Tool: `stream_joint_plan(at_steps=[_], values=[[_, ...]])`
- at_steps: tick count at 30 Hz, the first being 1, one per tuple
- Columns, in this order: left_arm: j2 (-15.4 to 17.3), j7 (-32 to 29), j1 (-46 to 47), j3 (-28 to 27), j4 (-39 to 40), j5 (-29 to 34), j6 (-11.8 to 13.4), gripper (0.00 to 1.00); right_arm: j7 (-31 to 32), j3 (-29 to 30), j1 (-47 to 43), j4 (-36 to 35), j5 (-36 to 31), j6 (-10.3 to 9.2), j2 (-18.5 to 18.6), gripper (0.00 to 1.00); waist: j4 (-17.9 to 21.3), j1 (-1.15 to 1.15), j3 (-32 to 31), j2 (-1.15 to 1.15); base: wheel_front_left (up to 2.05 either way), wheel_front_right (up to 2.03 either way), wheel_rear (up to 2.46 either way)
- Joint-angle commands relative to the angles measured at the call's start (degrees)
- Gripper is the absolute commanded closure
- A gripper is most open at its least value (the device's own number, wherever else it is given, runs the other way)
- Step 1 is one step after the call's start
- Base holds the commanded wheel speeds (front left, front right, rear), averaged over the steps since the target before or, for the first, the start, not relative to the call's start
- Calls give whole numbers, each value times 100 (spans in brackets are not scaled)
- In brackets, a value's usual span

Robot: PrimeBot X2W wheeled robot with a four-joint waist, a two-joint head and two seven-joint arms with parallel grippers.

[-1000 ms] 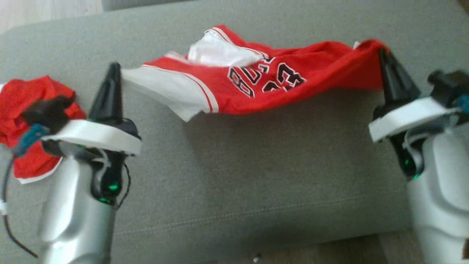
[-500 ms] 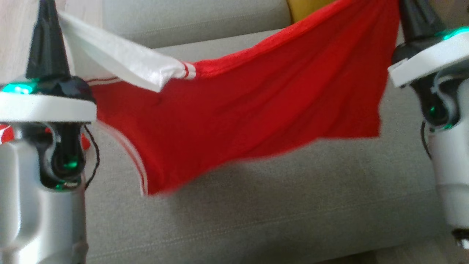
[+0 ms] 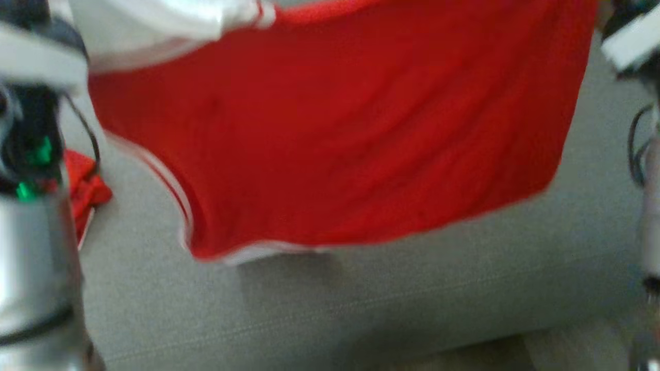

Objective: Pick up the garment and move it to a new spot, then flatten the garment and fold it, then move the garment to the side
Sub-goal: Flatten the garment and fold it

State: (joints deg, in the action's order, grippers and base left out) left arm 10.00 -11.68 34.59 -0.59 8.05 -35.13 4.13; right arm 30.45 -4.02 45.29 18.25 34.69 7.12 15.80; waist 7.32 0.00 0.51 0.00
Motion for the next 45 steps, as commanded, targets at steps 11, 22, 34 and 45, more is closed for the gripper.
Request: stream_joint_plan(at_steps=[11,22,34,45], values=[[79,851,5085,124,-2430,396,-9,100,-1279,1066,4124,1223,-1136,36,-558,100,-692,0,3007,0,0,0,0],[-285,2498,5977,329,-4109,505,-748,100,-3257,1194,4868,2822,-274,36,-725,100,-1064,0,3332,0,0,0,0],[-3,2620,3465,1251,-4393,718,-1138,100,-2693,923,2784,3731,1109,36,-630,100,-1136,0,2814,0,0,0,0],[661,2438,1214,2060,-4026,617,-1159,100,-2114,367,1444,3985,1258,36,-457,100,-1161,0,1928,0,0,0,0]])
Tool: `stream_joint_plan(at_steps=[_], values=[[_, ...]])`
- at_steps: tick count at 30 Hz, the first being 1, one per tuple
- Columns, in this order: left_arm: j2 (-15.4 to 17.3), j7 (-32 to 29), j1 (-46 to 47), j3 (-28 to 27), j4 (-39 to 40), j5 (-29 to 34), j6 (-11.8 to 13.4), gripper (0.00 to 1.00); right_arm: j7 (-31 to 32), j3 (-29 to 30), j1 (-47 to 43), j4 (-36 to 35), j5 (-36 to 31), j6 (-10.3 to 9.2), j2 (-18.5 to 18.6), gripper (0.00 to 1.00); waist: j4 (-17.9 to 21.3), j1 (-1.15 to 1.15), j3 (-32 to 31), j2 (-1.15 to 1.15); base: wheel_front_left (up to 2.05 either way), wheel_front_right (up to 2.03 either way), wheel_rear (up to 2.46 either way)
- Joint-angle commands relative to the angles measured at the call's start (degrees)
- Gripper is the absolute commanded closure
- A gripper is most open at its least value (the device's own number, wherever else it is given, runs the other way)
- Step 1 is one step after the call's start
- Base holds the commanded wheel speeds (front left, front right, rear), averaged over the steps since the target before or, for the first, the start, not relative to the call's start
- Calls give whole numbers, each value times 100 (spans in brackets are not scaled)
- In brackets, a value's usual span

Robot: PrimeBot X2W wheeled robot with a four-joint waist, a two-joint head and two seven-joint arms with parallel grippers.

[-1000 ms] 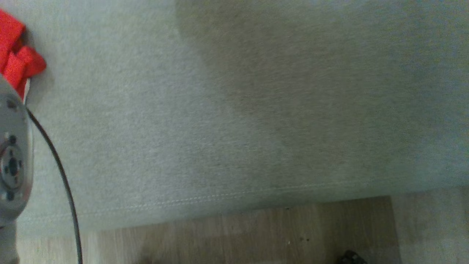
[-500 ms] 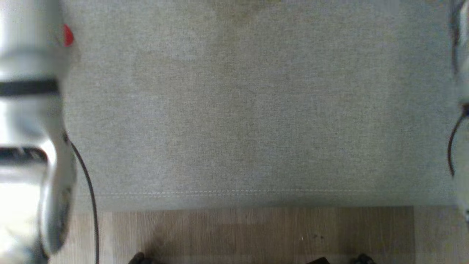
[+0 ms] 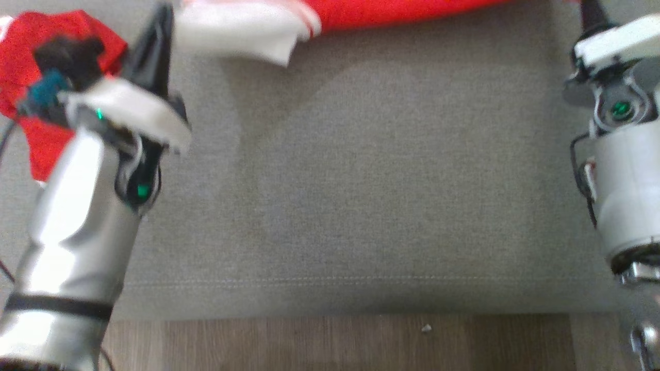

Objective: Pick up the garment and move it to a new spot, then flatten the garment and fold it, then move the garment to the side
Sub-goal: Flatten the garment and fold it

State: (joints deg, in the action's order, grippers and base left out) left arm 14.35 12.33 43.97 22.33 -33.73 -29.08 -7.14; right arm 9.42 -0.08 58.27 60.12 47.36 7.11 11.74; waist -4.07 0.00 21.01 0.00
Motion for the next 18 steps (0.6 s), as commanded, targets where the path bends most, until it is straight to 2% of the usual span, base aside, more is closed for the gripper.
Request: stream_joint_plan(at_steps=[1,8,18], values=[[316,-1,96,-160,192,-20,-33,100,27,-133,35,-241,-36,37,-35,100,-31,0,-198,0,0,0,0],[994,-156,-887,219,456,-2,-34,100,116,-637,-573,-292,-193,37,159,100,-17,0,-623,0,0,0,0],[1497,-518,-1762,651,1125,-242,-35,100,391,-1487,-1236,-274,-589,37,641,100,2,0,-1090,0,0,0,0]])
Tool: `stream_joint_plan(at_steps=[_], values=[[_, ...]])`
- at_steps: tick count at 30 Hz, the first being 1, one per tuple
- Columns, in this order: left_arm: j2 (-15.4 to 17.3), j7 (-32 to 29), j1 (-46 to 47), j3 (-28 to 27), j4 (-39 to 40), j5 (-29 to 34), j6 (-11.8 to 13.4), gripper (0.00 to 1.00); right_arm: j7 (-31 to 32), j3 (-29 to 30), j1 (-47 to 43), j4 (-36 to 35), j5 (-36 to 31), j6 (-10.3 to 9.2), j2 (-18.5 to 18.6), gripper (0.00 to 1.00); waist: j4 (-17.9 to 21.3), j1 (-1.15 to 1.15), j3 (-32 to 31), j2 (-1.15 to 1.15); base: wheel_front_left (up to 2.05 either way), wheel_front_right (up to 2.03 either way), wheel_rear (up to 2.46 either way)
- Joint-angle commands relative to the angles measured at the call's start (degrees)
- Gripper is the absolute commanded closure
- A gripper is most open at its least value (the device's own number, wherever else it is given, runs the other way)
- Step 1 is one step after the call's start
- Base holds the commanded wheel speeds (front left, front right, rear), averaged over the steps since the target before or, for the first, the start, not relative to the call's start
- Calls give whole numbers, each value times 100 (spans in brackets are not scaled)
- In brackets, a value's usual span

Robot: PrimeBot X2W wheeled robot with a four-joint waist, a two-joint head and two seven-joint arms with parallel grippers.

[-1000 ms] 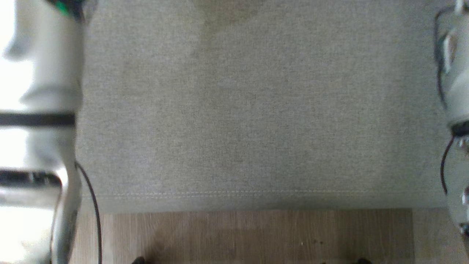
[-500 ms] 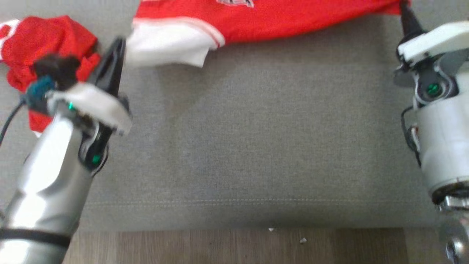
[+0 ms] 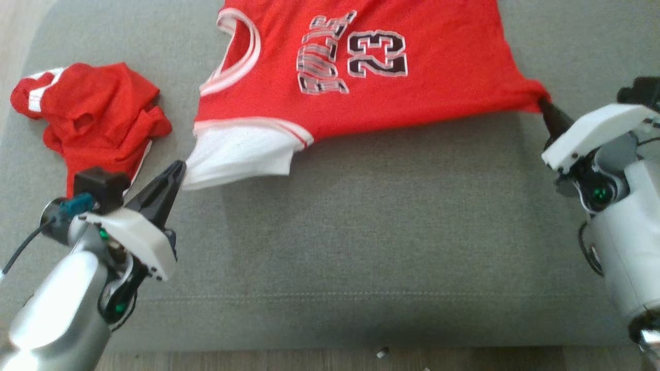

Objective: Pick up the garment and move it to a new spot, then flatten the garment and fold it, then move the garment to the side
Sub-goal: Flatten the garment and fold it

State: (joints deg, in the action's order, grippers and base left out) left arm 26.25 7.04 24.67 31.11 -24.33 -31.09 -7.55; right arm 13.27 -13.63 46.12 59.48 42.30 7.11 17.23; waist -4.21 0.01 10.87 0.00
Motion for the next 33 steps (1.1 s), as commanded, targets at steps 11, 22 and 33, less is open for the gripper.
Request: stream_joint_plan(at_steps=[11,22,33], values=[[743,-371,-545,-54,825,-302,7,100,428,-1312,-557,-526,-380,37,621,100,200,-1,-363,0,0,0,0],[1182,-770,-1142,21,1433,-753,7,100,894,-2142,-882,-1021,-97,37,1100,100,353,-1,-458,0,0,0,0],[1606,-1142,-1558,167,2006,-1204,7,100,1725,-2820,-1196,-1451,233,37,1613,100,367,-1,-637,0,0,0,0]])
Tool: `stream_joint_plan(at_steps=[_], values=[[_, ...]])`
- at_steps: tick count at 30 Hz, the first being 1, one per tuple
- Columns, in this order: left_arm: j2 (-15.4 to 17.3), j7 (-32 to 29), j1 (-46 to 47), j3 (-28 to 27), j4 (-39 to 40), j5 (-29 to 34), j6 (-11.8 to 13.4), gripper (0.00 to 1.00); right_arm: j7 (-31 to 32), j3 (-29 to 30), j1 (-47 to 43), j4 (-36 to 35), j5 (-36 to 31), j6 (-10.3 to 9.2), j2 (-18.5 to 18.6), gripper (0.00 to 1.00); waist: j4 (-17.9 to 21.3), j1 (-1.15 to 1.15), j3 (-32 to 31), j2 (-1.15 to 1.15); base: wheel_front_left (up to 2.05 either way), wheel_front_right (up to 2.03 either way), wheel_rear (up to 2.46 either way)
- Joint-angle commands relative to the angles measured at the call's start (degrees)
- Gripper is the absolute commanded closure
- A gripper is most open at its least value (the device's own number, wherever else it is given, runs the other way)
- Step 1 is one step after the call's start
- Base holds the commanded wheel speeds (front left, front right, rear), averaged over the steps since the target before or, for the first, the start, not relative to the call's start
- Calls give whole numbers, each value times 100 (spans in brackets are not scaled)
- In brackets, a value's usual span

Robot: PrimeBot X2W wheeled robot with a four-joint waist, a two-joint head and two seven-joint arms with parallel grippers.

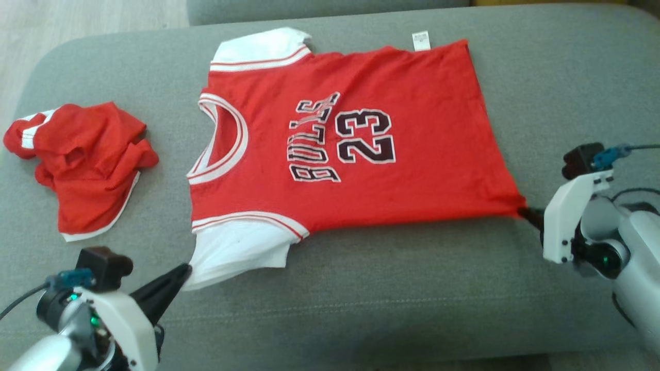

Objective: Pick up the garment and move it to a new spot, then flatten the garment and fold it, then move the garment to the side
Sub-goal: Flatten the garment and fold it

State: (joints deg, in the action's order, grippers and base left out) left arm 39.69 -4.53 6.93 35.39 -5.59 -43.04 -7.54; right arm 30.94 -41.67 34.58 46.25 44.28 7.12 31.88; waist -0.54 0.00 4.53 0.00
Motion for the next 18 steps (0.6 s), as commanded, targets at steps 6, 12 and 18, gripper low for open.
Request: stream_joint_plan(at_steps=[6,12,18], values=[[451,-60,-8,-327,348,-187,41,100,652,-132,-285,-367,455,36,369,100,23,0,-116,0,0,0,0],[671,-235,-311,-308,598,-426,42,100,1306,-190,-525,-654,773,36,563,100,69,0,-246,0,0,0,0],[857,-464,-470,-303,913,-608,76,100,1653,-125,-686,-1055,941,36,769,100,73,0,-209,0,0,0,0]])
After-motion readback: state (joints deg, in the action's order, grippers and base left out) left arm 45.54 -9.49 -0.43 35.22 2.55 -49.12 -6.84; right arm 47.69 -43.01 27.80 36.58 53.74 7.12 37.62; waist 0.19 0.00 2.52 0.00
